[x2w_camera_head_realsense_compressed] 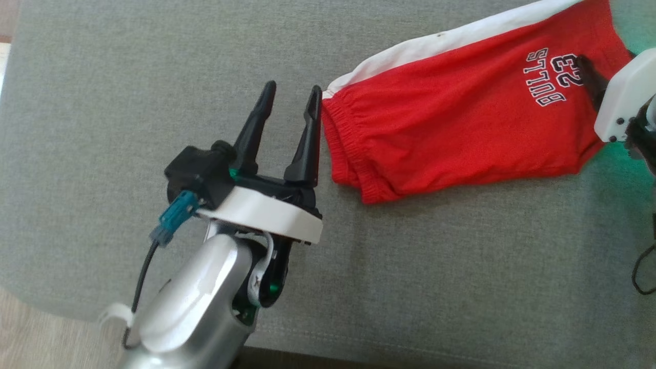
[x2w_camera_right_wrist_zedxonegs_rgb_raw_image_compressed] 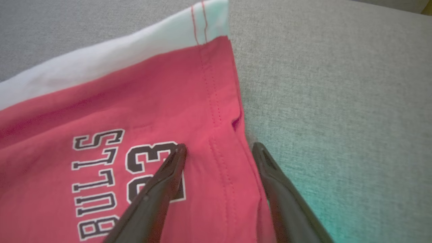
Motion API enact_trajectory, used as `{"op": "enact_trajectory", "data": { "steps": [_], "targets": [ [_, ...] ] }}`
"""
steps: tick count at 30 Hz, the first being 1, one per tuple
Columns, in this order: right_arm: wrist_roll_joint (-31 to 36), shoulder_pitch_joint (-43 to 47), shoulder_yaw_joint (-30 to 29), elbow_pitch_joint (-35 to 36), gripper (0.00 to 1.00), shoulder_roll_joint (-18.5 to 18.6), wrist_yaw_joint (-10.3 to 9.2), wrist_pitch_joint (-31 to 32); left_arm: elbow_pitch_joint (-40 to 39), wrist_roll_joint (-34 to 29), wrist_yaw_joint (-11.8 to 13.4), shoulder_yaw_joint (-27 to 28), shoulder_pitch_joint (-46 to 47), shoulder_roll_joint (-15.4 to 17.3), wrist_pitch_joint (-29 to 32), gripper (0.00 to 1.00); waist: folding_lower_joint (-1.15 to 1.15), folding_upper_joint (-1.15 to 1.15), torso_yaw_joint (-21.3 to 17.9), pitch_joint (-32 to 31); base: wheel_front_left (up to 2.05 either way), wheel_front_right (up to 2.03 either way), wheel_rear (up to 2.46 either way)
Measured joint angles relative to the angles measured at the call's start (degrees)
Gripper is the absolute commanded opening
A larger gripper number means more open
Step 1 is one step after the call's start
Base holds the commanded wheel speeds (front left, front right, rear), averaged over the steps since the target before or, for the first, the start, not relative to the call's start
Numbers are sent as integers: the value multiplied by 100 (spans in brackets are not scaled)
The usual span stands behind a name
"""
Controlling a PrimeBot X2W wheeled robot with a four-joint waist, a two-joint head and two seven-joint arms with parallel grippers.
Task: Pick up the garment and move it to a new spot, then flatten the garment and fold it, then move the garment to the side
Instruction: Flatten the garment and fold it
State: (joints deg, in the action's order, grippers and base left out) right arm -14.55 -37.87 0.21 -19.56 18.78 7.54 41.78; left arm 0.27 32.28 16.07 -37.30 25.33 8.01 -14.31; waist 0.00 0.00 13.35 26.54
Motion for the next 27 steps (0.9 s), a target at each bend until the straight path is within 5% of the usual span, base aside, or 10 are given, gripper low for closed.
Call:
{"op": "enact_trajectory", "data": {
  "steps": [1, 2, 3, 10, 21, 27],
  "targets": [
    [0, -13, -20, -25, 100, -12, 0, 4, -54, -107, -31, 66, -44, -27, -3, 100, 0, 0, 18, -6, 0, 0, 0],
    [0, -28, -36, -63, 40, -32, 0, 1, -93, -216, -83, 119, -94, -66, -21, 100, 0, 0, 32, -15, 0, 0, 0],
    [-15, -36, -59, -103, 0, -62, 0, -1, -114, -318, -138, 148, -150, -97, -34, 100, 0, 0, 40, -29, 0, 0, 0],
    [-223, 1, -433, -461, 0, -376, 0, -303, -91, -871, -511, 538, -850, -222, -38, 100, 0, 0, -69, -250, 0, 0, 0],
    [-241, 803, -1602, -555, 0, 186, 0, -659, 12, -1358, -962, 1283, -1725, -380, -38, 100, 0, 0, -216, -648, 0, 0, 0],
    [-279, 809, -1516, 40, 0, 162, 0, -694, 141, -1406, -1161, 1519, -1950, -485, -38, 100, 0, 0, -167, -763, 0, 0, 0]
  ]
}}
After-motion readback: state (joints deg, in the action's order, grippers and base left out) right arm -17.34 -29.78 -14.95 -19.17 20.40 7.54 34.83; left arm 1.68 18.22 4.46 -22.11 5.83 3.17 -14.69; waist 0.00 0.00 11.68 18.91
